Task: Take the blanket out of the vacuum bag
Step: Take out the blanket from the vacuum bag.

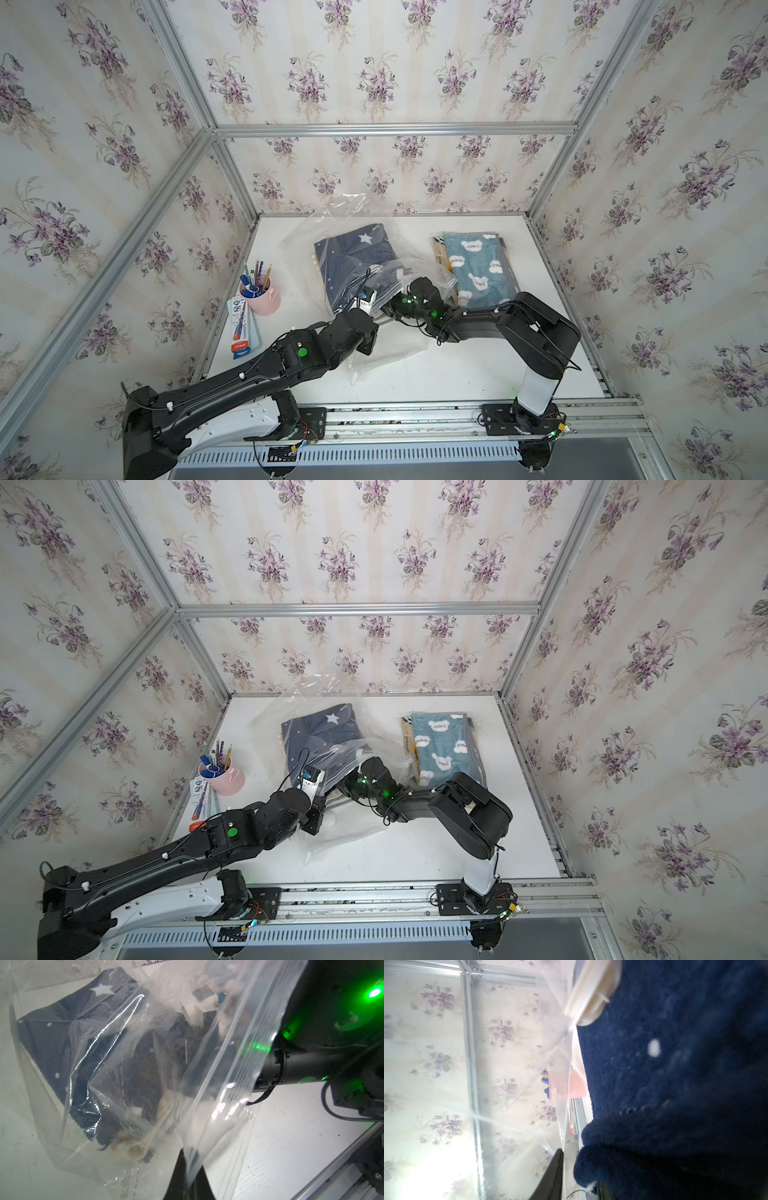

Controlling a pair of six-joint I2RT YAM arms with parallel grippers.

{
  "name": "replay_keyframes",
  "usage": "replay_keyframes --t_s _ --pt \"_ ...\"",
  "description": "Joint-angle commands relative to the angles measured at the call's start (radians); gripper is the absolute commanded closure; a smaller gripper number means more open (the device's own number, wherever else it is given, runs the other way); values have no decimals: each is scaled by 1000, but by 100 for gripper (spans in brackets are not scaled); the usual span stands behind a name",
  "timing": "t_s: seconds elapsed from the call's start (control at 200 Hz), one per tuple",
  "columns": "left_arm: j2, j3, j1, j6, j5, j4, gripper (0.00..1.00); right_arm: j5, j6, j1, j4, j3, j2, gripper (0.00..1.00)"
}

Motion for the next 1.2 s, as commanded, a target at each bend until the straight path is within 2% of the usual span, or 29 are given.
replay_keyframes --t_s 0.0,0.27,0.564,0.754,1.194 --pt "-2 0 1 -8 0 0 96 18 -34 -4 -16 14 -13 69" --pt "-3 2 1 -6 1 2 95 10 4 -4 16 -43 14 58" --pt "2 3 1 -6 5 0 95 5 22 -4 13 -69 40 49" --pt "6 -4 1 -12 10 11 95 25 11 -4 19 -50 65 47" --pt "27 -18 2 -15 10 47 95 -8 15 -3 60 -28 73 48"
